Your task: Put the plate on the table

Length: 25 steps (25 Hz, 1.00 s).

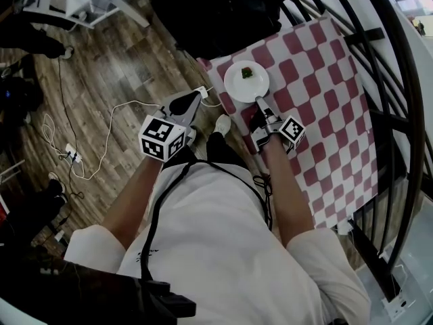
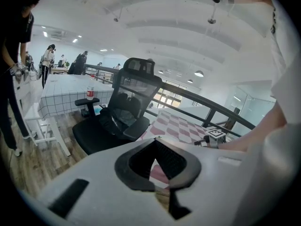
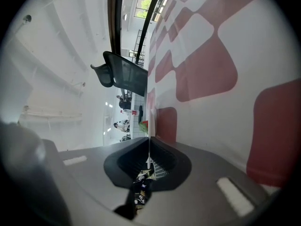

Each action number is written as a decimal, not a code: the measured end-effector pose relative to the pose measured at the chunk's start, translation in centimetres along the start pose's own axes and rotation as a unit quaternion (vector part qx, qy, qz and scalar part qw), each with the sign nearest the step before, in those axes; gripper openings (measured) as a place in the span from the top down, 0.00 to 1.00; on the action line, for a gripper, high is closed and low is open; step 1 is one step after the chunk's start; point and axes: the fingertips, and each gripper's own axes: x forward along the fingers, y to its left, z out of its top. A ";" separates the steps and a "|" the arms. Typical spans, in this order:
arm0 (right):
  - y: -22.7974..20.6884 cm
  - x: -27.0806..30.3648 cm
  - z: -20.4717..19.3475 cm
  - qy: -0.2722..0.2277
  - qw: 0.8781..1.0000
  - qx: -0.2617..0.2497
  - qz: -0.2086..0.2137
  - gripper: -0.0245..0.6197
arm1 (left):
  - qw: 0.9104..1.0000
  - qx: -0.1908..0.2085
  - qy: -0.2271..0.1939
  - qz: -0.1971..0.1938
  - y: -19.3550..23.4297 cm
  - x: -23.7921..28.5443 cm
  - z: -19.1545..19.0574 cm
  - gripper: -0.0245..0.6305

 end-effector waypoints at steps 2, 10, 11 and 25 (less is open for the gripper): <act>-0.4 -0.1 0.0 -0.001 1.000 0.003 -0.015 0.94 | 1.000 0.000 0.000 0.001 0.0 0.0 0.0 0.95; -1.7 0.0 0.0 -0.008 0.998 0.006 -0.068 0.93 | 1.000 0.001 0.005 -0.003 0.0 0.0 -0.2 0.95; -1.9 0.0 0.0 -0.010 0.997 0.008 -0.075 0.93 | 1.000 0.002 0.004 -0.004 0.0 0.1 -0.1 0.95; -2.9 0.7 -0.5 -0.028 0.989 -0.011 -0.147 0.91 | 1.000 0.013 0.004 -0.013 0.6 -1.3 -0.3 0.95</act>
